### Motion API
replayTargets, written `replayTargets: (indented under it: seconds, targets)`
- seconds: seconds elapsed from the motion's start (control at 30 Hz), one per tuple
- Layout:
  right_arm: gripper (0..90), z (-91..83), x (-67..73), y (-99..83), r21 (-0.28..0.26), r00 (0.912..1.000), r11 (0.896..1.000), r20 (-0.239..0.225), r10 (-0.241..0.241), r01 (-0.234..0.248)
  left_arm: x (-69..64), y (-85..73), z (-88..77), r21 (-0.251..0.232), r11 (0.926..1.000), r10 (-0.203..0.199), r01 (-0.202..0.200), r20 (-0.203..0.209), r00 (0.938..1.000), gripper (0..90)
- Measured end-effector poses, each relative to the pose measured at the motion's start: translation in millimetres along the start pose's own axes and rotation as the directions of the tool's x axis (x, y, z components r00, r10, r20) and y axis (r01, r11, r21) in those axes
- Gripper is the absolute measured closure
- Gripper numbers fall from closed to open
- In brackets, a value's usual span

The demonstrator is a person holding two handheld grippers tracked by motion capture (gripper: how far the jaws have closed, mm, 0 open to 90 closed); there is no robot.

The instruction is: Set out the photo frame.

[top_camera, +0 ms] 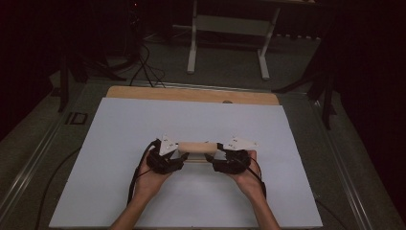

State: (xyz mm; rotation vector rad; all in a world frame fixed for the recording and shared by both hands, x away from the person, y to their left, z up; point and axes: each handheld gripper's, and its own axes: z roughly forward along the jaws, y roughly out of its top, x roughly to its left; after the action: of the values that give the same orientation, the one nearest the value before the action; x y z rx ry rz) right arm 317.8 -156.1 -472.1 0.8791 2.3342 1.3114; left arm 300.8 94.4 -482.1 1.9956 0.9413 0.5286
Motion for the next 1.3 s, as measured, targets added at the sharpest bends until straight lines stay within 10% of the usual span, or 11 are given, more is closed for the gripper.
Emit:
replayTargets:
  seconds: [1.3]
  targets:
    - [54.6, 14.3, -12.8, 2.7, 0.014, 0.9984, 0.998, -0.001, 0.057, -0.057, 14.8, 1.1, 0.8, 0.014, 0.9999, 0.003, -0.002, -0.002, 1.0, 55.4]
